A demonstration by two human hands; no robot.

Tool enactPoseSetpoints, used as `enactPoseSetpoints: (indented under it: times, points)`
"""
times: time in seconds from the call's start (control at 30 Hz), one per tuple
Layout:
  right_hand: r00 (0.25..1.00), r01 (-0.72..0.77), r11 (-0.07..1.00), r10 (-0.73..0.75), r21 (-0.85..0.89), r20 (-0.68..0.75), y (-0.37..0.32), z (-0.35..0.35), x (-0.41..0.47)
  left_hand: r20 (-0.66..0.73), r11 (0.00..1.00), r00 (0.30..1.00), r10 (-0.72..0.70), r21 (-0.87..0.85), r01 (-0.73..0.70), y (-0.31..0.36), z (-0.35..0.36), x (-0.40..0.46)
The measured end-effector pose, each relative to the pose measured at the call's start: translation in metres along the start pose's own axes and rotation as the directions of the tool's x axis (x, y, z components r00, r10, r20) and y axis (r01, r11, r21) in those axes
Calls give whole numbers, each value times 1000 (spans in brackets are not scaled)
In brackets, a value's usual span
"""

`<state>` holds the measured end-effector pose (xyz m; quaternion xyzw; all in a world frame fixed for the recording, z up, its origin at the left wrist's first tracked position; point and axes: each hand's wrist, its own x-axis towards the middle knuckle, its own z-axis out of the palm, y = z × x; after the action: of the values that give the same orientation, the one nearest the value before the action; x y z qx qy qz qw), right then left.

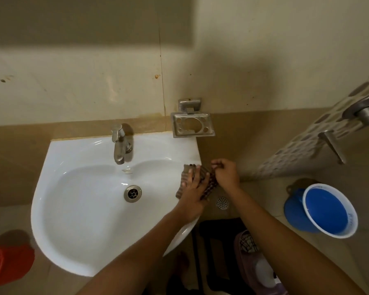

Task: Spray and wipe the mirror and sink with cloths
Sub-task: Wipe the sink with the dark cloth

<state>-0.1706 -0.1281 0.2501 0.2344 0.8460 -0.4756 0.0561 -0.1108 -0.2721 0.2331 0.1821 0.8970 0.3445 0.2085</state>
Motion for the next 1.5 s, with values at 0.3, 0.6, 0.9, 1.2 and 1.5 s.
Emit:
enactPoseSetpoints:
  times: [0.3,0.6,0.9,1.2,1.5]
  points:
    - [993,105,983,-94,-150,77,12,21,-65,158,995,987,27,94,-42,-20,9,-107]
    - [991,128,951,-130,-282,13,17,32,-126,45,985,997,-63,166,55,-60,-11,-182]
    - [966,228,804,-257,-548,25,16,39,-161,17,911,991,-130,396,113,-121,-57,-236]
    - [942,295,731,-331,-615,58,28,36,-161,-59,887,995,-84,450,102,-98,-38,-231]
    - [746,634,375,-526,-676,408,36,45,-164,-152,831,988,36,553,55,-65,-2,-215]
